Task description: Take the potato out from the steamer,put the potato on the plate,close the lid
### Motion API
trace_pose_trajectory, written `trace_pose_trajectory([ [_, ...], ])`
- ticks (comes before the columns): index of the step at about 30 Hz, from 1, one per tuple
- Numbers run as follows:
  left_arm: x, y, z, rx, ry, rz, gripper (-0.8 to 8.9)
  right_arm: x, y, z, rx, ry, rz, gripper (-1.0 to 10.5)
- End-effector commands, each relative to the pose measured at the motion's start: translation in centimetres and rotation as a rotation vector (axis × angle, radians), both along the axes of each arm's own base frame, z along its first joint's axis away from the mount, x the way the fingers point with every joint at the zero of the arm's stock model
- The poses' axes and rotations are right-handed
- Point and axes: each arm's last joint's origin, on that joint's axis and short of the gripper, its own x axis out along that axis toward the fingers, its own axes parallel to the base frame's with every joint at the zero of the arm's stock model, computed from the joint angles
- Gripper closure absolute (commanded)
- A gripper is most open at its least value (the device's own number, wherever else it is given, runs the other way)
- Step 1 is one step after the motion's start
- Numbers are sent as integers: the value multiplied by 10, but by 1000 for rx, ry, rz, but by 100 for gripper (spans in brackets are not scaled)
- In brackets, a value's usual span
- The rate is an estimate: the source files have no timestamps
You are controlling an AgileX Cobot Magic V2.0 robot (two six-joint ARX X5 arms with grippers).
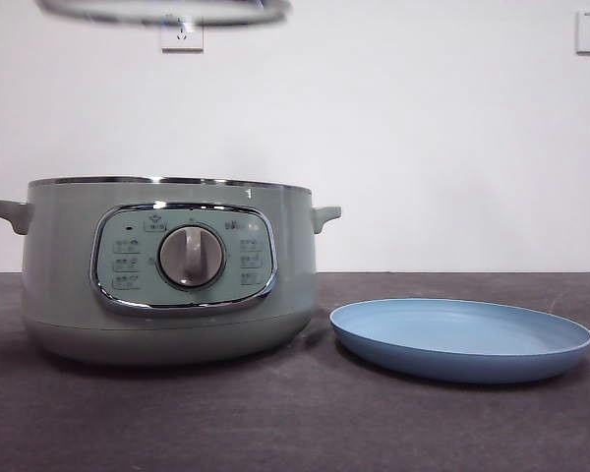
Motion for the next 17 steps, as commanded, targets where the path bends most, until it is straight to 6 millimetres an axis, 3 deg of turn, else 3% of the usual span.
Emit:
trace_pose_trajectory([
  [1, -24, 18, 33, 15, -91, 39, 821, 10, 12, -4, 0, 26, 32, 195],
  [7, -60, 42, 57, 107, -94, 176, 821, 38, 54, -22, -37, 111, 134, 195],
  [10, -72, 51, 65, 158, -147, 288, 821, 55, 84, -35, -70, 168, 190, 195],
  [17, -86, 58, 71, 178, -188, 356, 821, 87, 157, -71, -250, 245, 219, 195],
])
